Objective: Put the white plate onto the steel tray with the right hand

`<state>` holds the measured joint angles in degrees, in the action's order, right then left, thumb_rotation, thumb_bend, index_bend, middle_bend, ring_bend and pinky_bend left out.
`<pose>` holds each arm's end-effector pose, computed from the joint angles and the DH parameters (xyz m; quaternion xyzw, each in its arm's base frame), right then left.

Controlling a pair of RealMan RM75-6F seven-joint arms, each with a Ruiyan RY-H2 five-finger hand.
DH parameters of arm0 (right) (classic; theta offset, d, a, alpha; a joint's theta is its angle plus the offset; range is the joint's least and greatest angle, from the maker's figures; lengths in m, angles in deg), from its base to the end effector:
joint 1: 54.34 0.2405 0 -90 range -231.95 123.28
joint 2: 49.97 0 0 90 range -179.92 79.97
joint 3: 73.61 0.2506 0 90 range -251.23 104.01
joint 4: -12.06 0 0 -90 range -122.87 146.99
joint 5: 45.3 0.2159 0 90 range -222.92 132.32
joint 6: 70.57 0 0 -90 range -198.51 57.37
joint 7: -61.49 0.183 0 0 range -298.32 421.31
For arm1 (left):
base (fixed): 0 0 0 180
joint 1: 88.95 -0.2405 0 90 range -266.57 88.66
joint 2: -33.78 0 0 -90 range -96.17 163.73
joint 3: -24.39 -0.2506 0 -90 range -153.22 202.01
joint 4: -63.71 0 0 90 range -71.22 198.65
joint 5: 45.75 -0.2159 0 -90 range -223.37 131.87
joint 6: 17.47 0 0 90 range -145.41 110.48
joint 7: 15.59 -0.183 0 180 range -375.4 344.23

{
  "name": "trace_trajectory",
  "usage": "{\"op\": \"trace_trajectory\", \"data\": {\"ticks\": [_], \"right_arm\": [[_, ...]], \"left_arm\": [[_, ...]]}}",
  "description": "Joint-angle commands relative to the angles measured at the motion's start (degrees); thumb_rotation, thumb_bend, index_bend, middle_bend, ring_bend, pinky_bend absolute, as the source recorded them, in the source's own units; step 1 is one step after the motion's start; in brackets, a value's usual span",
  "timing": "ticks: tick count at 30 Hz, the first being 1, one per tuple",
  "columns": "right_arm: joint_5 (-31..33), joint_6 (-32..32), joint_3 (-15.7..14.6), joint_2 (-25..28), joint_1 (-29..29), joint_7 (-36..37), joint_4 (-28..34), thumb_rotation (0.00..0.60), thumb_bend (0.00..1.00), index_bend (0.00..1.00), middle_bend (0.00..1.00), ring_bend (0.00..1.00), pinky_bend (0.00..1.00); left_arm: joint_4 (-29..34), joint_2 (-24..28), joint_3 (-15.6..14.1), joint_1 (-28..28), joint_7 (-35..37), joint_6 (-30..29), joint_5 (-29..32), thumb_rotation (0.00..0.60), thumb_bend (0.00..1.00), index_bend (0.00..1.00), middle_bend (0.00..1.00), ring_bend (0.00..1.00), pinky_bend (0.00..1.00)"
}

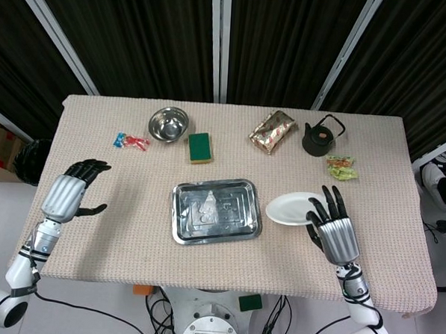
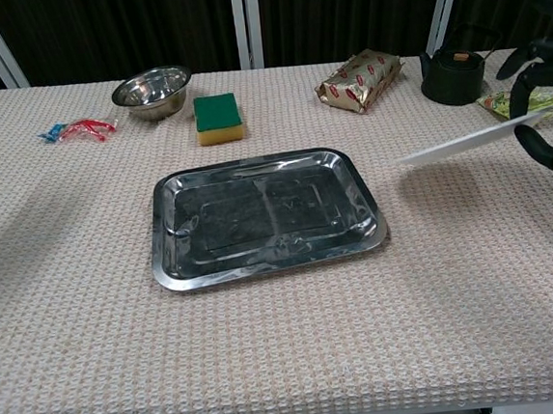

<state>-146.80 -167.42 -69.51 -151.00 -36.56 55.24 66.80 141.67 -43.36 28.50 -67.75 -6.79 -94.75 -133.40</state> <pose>-0.2229 -0.2714 0.0137 0.6512 -0.1672 0.5209 0.5259 -0.2610 0.3112 0.0801 -0.6486 -0.3693 -0.4648 0.4762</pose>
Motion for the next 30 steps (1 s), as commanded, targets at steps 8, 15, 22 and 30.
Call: {"op": "trace_trajectory", "data": {"ticks": [8, 15, 22, 30], "right_arm": [[-7.71, 2.35, 1.20, -0.39, 10.23, -2.24, 4.92, 0.600, 0.61, 0.97, 0.32, 0.00, 0.00], [-9.12, 6.27, 3.45, -7.24, 19.09, 2.77, -2.38, 0.600, 0.61, 1.00, 0.33, 0.00, 0.00], [-7.20, 8.62, 5.88, -15.23, 26.73, 6.79, -16.90, 0.600, 0.59, 1.00, 0.34, 0.00, 0.00], [-4.06, 9.25, 4.59, -21.99, 28.40, 11.31, -28.68, 0.600, 0.59, 1.00, 0.34, 0.00, 0.00]], "left_arm": [[-1.26, 1.36, 1.13, -1.41, 1.29, -1.00, 2.47, 0.600, 0.11, 0.21, 0.20, 0.15, 0.21], [-2.08, 2.34, 1.31, -2.53, 2.37, -1.53, 3.42, 0.600, 0.11, 0.22, 0.20, 0.15, 0.21], [-3.12, 2.60, 1.18, -3.01, 4.22, -0.75, 4.01, 0.600, 0.11, 0.22, 0.20, 0.15, 0.21], [-4.08, 2.42, 1.27, -2.95, 4.99, -0.11, 4.10, 0.600, 0.11, 0.22, 0.20, 0.15, 0.21]]}}
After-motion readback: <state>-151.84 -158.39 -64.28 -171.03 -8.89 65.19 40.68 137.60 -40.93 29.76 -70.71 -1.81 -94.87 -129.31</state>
